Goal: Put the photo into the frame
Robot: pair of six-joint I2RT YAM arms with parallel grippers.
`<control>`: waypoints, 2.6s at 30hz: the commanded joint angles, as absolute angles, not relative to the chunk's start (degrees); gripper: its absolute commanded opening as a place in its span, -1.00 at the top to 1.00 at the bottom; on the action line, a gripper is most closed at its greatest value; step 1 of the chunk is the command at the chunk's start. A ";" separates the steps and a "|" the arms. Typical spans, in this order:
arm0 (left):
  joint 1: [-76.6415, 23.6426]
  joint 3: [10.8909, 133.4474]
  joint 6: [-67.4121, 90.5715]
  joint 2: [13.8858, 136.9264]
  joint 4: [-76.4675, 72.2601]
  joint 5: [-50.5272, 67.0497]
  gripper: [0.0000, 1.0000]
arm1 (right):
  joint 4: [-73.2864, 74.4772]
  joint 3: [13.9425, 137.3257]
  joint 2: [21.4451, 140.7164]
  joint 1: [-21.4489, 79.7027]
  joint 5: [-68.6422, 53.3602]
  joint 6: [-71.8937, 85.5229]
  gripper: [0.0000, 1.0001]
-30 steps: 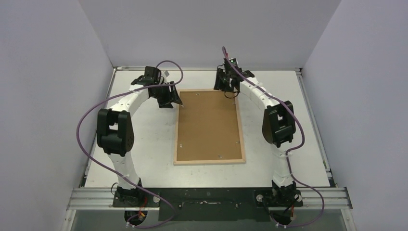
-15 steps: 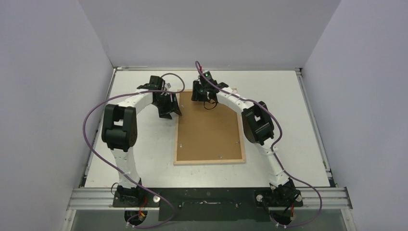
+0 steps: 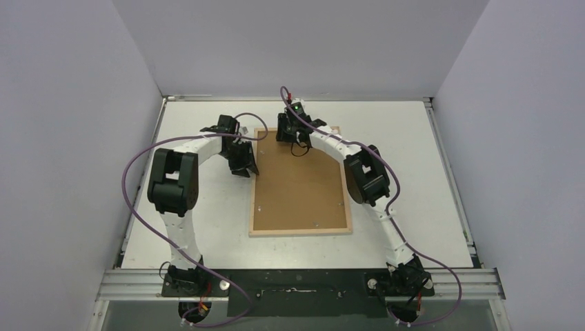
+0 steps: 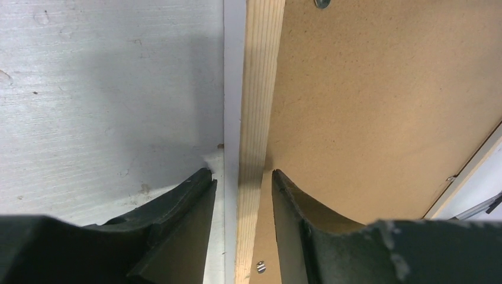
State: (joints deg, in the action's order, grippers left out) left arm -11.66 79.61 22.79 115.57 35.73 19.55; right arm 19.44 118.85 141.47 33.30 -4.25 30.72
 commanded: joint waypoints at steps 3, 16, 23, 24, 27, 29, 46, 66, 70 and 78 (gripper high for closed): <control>-12.28 77.76 20.22 117.50 34.54 19.44 0.25 | 18.80 123.36 145.60 32.95 -2.89 30.60 0.14; -12.60 78.17 18.97 118.81 36.18 19.60 0.33 | 18.35 123.37 147.39 32.96 2.41 27.67 0.15; -12.57 78.66 18.98 119.47 36.92 19.81 0.34 | 17.46 122.87 148.14 32.98 3.36 24.53 0.16; -12.61 78.66 18.98 119.59 36.87 19.85 0.34 | 17.22 122.93 148.56 32.96 2.92 24.37 0.16; -12.57 78.66 18.98 119.65 37.13 19.86 0.34 | 15.90 123.07 149.45 32.79 -0.49 24.70 0.16; -12.58 78.66 18.98 119.71 37.29 19.92 0.34 | 15.06 122.92 149.86 32.78 -2.53 25.33 0.16; -12.64 78.79 18.81 119.60 37.71 20.40 0.34 | 12.01 118.35 144.61 32.86 -0.50 27.03 0.16; -12.64 78.66 18.99 120.34 38.22 19.56 0.45 | 13.31 117.77 138.98 33.05 -1.67 29.29 0.47; -12.58 78.77 18.99 120.54 38.20 19.77 0.45 | 13.27 117.88 138.73 33.05 -1.73 29.37 0.46; -12.62 78.67 18.97 120.52 38.33 19.72 0.45 | 14.08 120.02 141.76 32.75 -1.41 29.72 0.46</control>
